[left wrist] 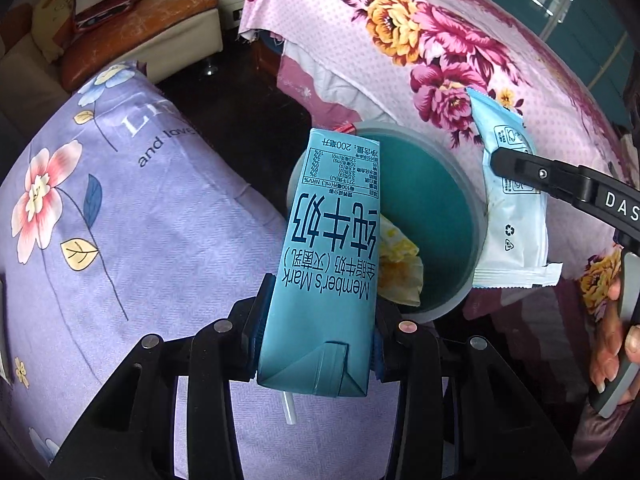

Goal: Collect trash
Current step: 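Carry the milk carton and blue packet over the teal bin and open both grippers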

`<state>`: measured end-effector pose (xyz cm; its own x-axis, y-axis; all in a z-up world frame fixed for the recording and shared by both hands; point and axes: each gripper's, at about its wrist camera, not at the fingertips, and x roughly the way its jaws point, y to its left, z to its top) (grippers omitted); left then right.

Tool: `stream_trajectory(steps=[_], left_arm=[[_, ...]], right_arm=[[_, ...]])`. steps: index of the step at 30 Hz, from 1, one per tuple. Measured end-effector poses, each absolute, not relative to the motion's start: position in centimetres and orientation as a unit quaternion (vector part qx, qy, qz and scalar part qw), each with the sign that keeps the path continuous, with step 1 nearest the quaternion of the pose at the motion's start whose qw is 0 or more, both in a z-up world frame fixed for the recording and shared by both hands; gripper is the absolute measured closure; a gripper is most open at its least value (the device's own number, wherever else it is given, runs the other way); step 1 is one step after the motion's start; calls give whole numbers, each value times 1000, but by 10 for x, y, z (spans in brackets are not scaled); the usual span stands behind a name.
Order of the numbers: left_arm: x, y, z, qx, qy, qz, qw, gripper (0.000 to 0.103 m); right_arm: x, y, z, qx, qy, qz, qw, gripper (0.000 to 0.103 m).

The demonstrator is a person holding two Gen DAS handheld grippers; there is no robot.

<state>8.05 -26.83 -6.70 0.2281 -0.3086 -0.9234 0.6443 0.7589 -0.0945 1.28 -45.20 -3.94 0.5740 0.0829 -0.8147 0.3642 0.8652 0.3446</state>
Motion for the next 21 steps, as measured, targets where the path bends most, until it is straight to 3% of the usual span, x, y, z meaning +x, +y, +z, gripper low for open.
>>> stream_trajectory(steps=[18, 21], left_arm=[[84, -305, -84, 181, 543, -328, 752, 62], [84, -304, -80, 179, 538, -329, 755, 44]], right_arm=[[15, -466, -56, 253, 467, -96, 842, 72], [17, -465, -55, 252, 468, -97, 841, 72]])
